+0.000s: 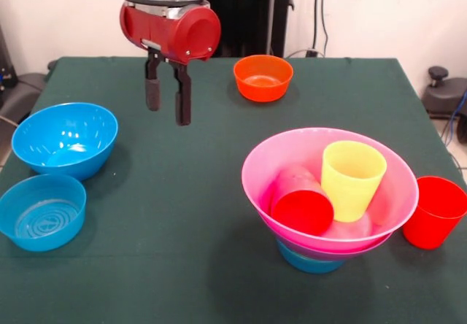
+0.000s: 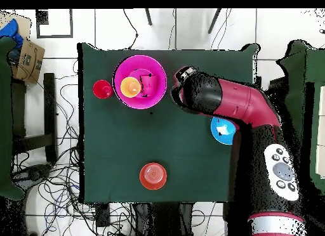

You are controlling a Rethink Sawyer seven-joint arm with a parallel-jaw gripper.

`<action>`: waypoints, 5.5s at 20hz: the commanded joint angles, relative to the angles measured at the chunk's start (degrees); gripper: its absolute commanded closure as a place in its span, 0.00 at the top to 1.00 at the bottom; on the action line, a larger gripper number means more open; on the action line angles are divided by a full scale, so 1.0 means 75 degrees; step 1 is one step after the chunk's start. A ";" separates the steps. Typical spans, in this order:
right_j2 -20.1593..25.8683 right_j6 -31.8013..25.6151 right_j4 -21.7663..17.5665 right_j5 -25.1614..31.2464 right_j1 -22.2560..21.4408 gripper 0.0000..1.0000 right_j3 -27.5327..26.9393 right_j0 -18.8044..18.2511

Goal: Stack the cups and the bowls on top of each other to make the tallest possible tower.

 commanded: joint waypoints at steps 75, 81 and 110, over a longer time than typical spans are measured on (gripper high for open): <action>0.0011 0.0181 -0.1146 -0.4380 0.1557 1.00 0.4841 0.0653; -0.0103 0.0177 -0.1003 -0.4776 0.2120 1.00 0.4539 0.0877; -0.0061 0.0319 -0.0477 -0.4442 0.0730 1.00 0.5957 0.1045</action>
